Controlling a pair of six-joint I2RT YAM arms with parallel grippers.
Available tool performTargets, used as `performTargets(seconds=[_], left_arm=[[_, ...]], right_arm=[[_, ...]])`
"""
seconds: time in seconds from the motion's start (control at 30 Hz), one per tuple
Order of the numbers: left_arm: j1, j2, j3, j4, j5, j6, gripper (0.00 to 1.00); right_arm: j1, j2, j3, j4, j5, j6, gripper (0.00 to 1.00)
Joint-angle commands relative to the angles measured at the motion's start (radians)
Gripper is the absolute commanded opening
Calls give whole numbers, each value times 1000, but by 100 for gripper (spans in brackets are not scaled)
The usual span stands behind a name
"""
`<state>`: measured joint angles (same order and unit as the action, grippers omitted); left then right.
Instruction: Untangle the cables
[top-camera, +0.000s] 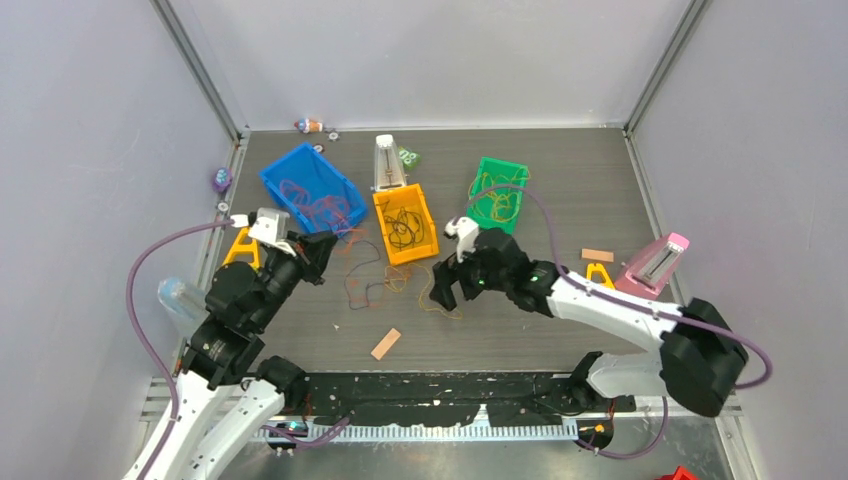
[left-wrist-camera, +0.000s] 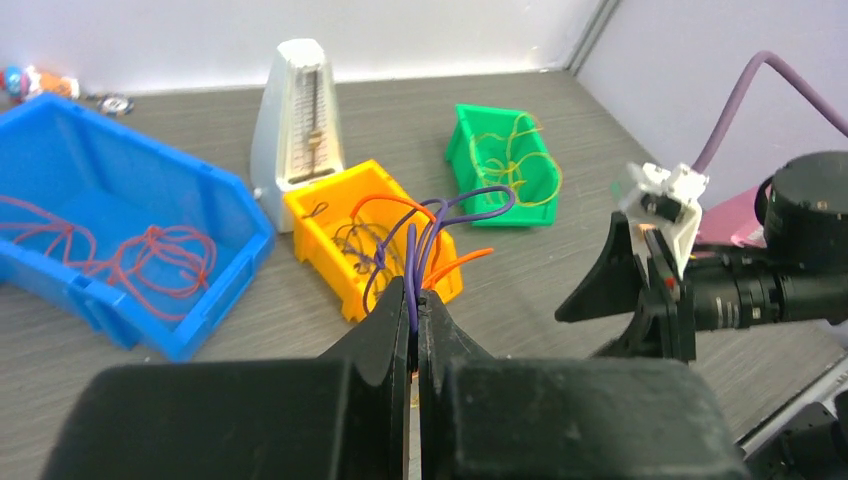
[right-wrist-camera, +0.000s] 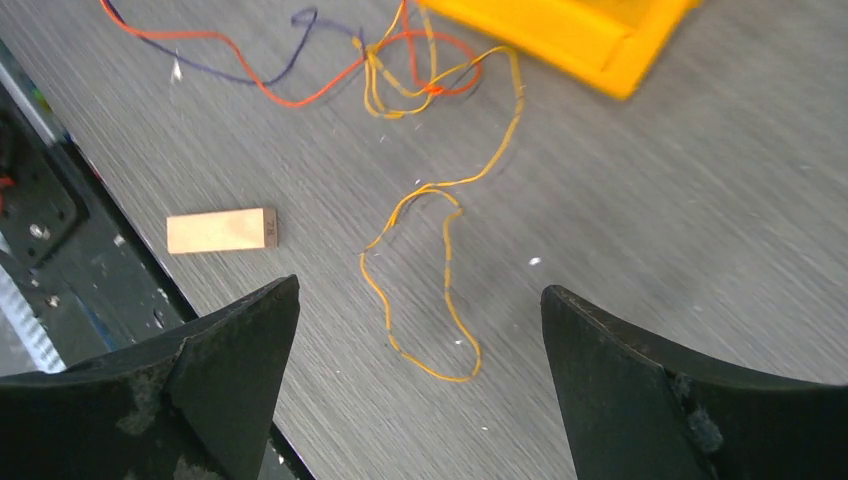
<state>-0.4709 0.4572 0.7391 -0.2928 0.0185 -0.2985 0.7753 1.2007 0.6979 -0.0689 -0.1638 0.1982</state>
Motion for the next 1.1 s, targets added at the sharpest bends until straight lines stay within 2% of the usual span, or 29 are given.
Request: performTargets(seconds=[0.0, 0.27, 0.37, 0.4, 0.43, 0.47, 0.5, 0.53, 0.57, 0.6, 0.63, 0.7, 0.73, 0.8, 0.83, 0.87, 0.93, 1.07], left_arm=[[5, 42, 32, -72, -125, -14, 0], [5, 177, 52, -296, -520, -175, 0], [6, 252, 77, -359, -591, -224, 0], [7, 265, 77, -364, -604, -231, 0], [9, 276, 74, -364, -609, -236, 0], [10, 285, 70, -362, -610, -239, 0], [12, 292, 61, -357, -605, -240, 0], [12, 296, 55, -352, -599, -241, 0], [12, 300, 46, -347, -593, -241, 0], [14, 301, 37, -344, -585, -238, 0], [14, 303, 31, -339, -573, -229, 2], [14, 309, 25, -324, -470, -170, 17], [14, 314, 26, -311, -399, -118, 28], [14, 325, 29, -306, -277, -58, 63], [14, 326, 25, -300, -235, -51, 74], [13, 325, 15, -285, -192, -43, 81], [12, 314, -17, -228, -125, -27, 88], [6, 304, -94, -87, 48, -23, 90]], right_arm=[[71, 125, 104, -38, 91, -55, 95], [178, 409, 228, -53, 269, -23, 99], [189, 478, 259, -77, 308, -21, 88], [191, 502, 257, -74, 305, -22, 77], [192, 511, 250, -70, 292, -18, 73], [193, 522, 245, -61, 287, -12, 61], [193, 524, 231, -57, 276, -4, 55], [195, 518, 224, -48, 270, -1, 40], [194, 501, 209, -42, 264, 5, 31], [194, 487, 199, -38, 263, 9, 16], [194, 451, 180, -30, 265, 13, 11], [194, 380, 154, -27, 265, 15, 6], [194, 361, 143, -29, 266, 17, 5], [194, 294, 139, -46, 271, 15, 5], [193, 252, 141, -67, 279, 12, 5], [193, 229, 148, -78, 290, 8, 5], [192, 163, 164, -112, 303, -4, 5], [189, 31, 219, -186, 318, -23, 5]])
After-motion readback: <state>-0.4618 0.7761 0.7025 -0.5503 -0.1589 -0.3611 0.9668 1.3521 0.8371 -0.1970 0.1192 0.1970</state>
